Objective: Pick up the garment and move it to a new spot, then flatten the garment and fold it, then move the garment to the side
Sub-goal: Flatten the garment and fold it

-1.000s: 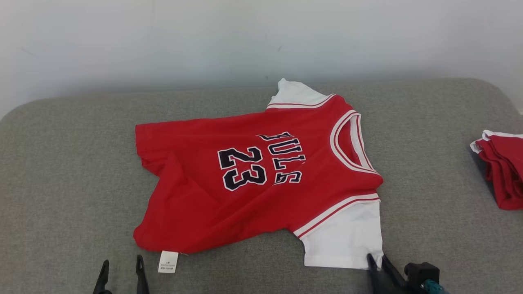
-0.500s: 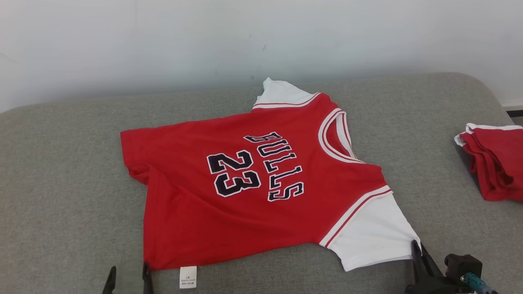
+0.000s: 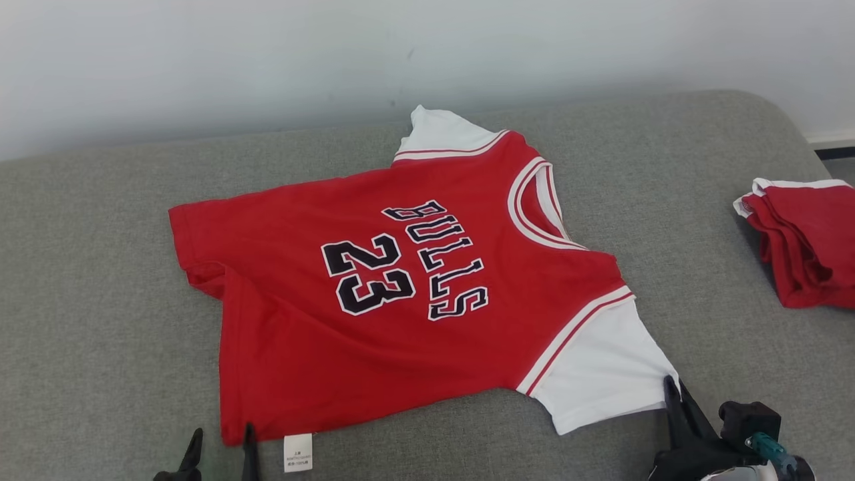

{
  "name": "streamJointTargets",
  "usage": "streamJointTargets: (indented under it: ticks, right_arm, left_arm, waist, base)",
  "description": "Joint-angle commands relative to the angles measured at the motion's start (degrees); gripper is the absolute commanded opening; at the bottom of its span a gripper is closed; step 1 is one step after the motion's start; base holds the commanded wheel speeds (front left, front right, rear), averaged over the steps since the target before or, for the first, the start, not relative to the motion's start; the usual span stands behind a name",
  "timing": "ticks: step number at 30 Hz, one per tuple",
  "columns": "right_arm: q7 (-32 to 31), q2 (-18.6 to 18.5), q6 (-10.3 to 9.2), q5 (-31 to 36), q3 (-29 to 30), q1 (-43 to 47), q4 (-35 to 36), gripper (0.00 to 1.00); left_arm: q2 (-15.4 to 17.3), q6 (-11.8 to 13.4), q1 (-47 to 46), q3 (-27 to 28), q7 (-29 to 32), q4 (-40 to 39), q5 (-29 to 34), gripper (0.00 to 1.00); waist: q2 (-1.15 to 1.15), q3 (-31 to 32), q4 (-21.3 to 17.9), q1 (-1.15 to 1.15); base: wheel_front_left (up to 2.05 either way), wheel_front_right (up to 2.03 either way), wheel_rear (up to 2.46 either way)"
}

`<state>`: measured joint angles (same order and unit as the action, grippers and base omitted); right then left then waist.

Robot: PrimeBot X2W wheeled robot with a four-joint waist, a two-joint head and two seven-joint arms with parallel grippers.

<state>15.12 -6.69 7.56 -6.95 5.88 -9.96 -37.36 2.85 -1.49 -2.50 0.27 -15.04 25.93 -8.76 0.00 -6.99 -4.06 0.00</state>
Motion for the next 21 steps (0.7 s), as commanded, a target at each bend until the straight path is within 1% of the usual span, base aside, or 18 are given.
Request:
streamJointTargets:
  ticks: [1,8,9,10,11,12,13,17,21]
  right_arm:
    - [0.0,-0.2,-0.18,0.0,-0.1,-0.6,0.4,0.00]
    - [0.0,-0.7,-0.18,-0.4,-0.5,-1.4,0.9,0.00]
    - [0.0,-0.7,-0.18,-0.4,-0.5,-1.4,0.9,0.00]
    - [0.0,-0.8,-0.18,-0.4,-0.6,-1.4,1.0,0.00]
    - [0.0,-0.8,-0.18,-0.4,-0.6,-1.5,1.0,0.00]
    - [0.0,-0.8,-0.18,-0.4,-0.6,-1.6,1.1,0.00]
    - [0.0,-0.8,-0.18,-0.5,-0.7,-1.6,1.1,0.00]
    - [0.0,-0.5,-0.18,-0.6,-1.0,-1.8,1.8,0.00]
    - [0.0,0.1,-0.18,-1.6,-1.1,-1.6,4.4,0.00]
  left_arm:
    - [0.1,0.1,-0.8,0.3,-0.2,0.1,0.2,1.00]
    - [0.0,-0.1,-2.3,-0.2,-0.2,4.6,-0.6,1.00]
    - [0.0,0.1,-2.5,-0.4,-0.1,5.5,-0.7,0.77]
    - [0.0,0.2,-2.7,-0.5,-0.1,6.1,-0.8,0.48]
    - [0.0,0.3,-3.0,-0.7,-0.1,6.7,-0.9,0.32]
    - [0.0,0.3,-3.2,-0.8,0.0,7.1,-0.9,0.10]
    - [0.0,0.4,-3.3,-0.9,0.0,7.7,-1.2,0.00]
    - [0.0,-0.7,-4.1,-1.0,0.2,10.0,-1.3,0.00]
    - [0.2,-1.0,-4.0,1.2,0.0,8.1,-1.5,0.00]
  waist:
    - [0.00,-0.7,-0.4,0.00]
    - [0.00,-2.1,-0.8,0.00]
    - [0.00,-2.2,-0.9,0.00]
    - [0.00,-2.3,-0.9,0.00]
    - [0.00,-2.4,-0.9,0.00]
    - [0.00,-2.4,-0.9,0.00]
    - [0.00,-2.4,-0.9,0.00]
    - [0.00,-2.0,-0.8,0.00]
    - [0.00,-0.5,-0.8,0.00]
  base:
    - [0.00,0.00,0.00]
    - [0.00,0.00,0.00]
    - [0.00,0.00,0.00]
    - [0.00,0.00,0.00]
    - [0.00,0.00,0.00]
    - [0.00,0.00,0.00]
    - [0.00,0.00,0.00]
    - [0.00,0.00,0.00]
    - [0.00,0.00,0.00]
